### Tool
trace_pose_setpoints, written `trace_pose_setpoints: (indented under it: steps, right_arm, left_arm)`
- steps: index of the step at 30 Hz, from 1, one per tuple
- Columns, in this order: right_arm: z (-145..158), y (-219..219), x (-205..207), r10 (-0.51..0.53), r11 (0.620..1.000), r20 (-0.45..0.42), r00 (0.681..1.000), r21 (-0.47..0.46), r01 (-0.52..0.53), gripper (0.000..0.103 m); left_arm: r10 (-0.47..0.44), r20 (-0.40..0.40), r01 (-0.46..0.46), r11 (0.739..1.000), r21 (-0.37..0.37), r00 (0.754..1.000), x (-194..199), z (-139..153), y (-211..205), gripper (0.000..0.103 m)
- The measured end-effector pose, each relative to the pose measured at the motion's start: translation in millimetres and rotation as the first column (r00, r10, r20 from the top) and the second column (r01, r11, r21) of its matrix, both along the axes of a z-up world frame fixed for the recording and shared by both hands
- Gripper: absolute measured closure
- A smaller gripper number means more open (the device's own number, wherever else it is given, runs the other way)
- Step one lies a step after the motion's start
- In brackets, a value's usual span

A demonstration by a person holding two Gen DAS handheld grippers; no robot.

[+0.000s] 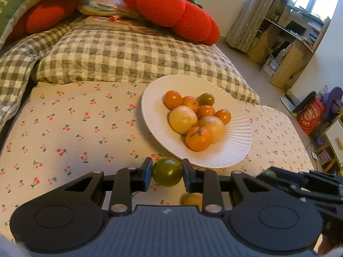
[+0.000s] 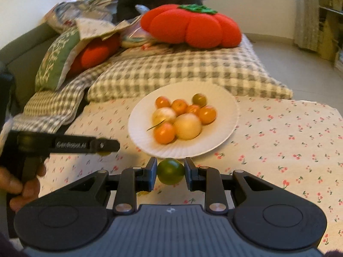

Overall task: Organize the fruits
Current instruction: 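Lift both green tomatoes and carry them toward the white plate, then lower both green tomatoes onto the white plate and open both tools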

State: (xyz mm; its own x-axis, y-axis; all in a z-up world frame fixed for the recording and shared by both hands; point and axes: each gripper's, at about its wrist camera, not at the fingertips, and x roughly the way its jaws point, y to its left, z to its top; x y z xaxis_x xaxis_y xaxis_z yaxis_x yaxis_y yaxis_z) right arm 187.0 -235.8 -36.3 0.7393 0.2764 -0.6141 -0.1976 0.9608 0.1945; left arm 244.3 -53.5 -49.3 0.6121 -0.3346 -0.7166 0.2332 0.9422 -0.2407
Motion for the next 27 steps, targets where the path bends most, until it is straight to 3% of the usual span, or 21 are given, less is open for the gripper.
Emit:
trace_pose_setpoints:
  steps: [8,16,23,27]
  right_arm:
    - [-1.7,-26.1,18.5,-0.079,0.991,0.008,0.997,0.106,0.078,0.079]
    - [-15.3,-50.8,51.3,-0.130,0.970,-0.016,0.991,0.205,0.130,0.079]
    - [-23.3,-50.0,71.3,-0.131,0.961,-0.001,0.991,0.247,0.128,0.079]
    - [-30.7,-50.2,79.6,-0.135,0.960,-0.008,0.991,0.248,0.133,0.079]
  left_arm:
    - [-0.025,0.014,0.025,1.000,-0.002,1.000,13.8,6.2,-20.0,0.080]
    - [0.003,0.014,-0.003,1.000,-0.008,1.000,51.6,6.7,-35.3,0.080]
    - [0.017,0.025,-0.017,1.000,-0.014,1.000,88.6,5.2,-50.1,0.080]
    - [0.009,0.038,-0.009,1.000,0.020,0.999,102.3,0.8,-65.0,0.080]
